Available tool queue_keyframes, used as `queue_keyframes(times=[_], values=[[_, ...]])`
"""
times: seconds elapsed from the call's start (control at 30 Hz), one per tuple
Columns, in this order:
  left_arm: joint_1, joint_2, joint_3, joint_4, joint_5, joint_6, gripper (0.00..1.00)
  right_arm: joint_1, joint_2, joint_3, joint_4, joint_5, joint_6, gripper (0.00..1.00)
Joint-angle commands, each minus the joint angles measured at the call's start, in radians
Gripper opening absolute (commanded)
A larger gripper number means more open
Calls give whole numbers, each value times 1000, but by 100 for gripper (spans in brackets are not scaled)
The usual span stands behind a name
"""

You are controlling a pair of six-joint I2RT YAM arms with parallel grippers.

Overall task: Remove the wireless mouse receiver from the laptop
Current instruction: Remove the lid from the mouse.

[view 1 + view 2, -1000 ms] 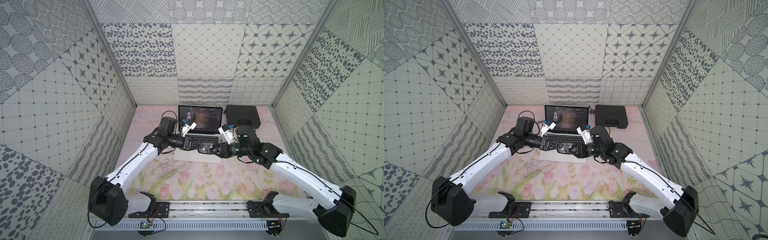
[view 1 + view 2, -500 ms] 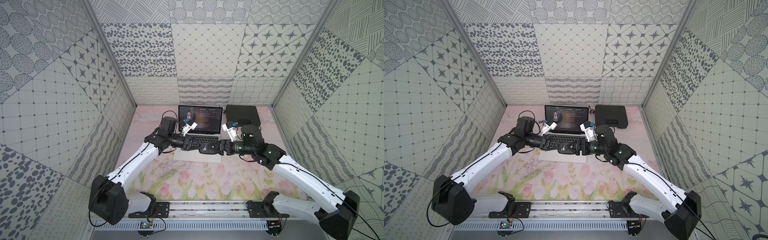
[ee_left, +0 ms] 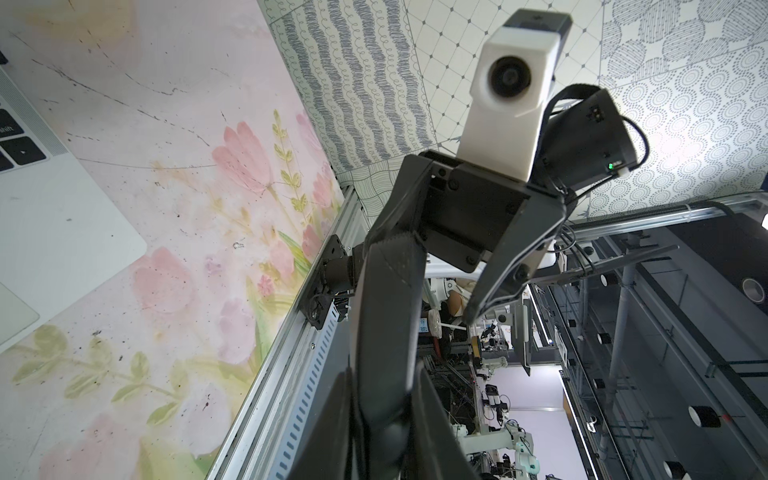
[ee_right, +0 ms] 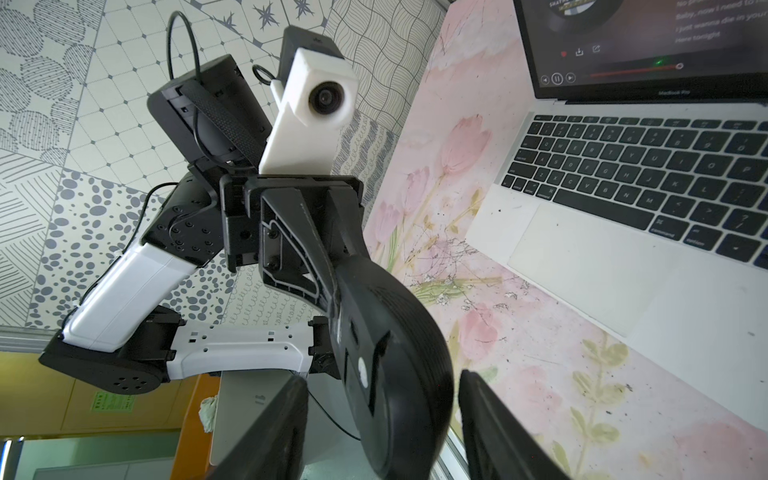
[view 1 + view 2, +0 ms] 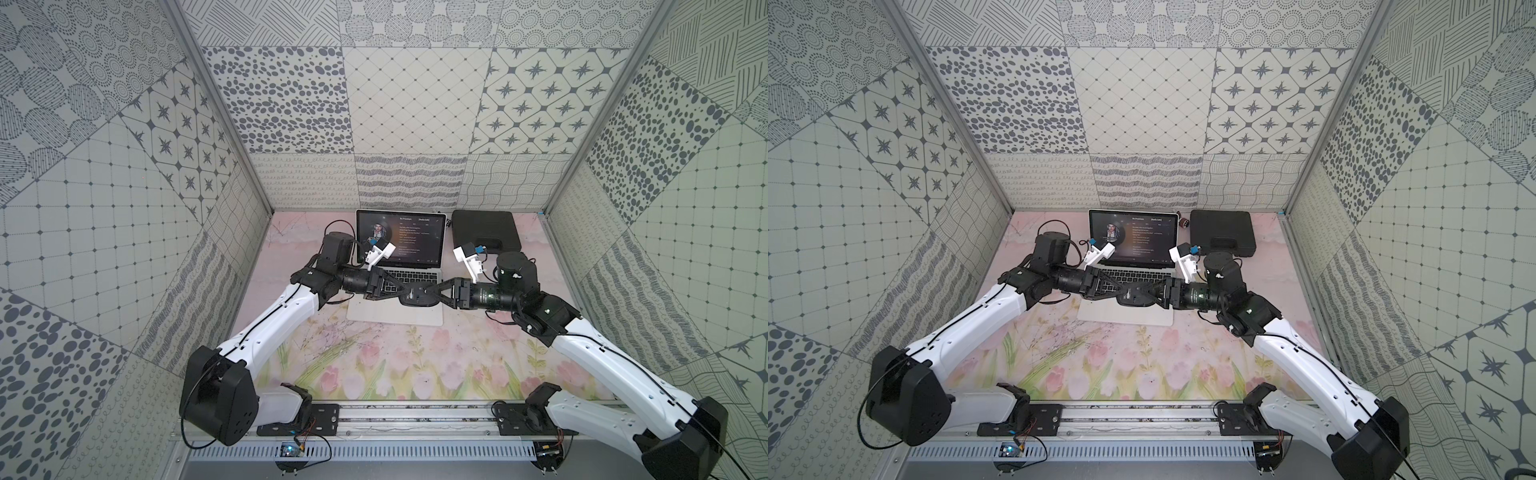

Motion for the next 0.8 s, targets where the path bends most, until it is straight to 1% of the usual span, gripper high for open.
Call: queue_keyframes(times=[0.0, 0.1, 0.33, 0.7, 0.77], values=[[3, -2, -1, 57, 68, -13, 0, -3, -12, -16, 58, -18, 15, 57], [8, 9, 0, 42, 68, 1, 0, -2, -34, -30, 54, -15, 19, 54], [12, 18, 5, 27, 68, 15, 0, -3, -58, -35, 19, 9, 11, 53], [13, 18, 5, 24, 75, 14, 0, -2, -51, -39, 30, 7, 18, 34], [13, 19, 6, 9, 72, 27, 0, -2, -55, -40, 29, 13, 21, 32]])
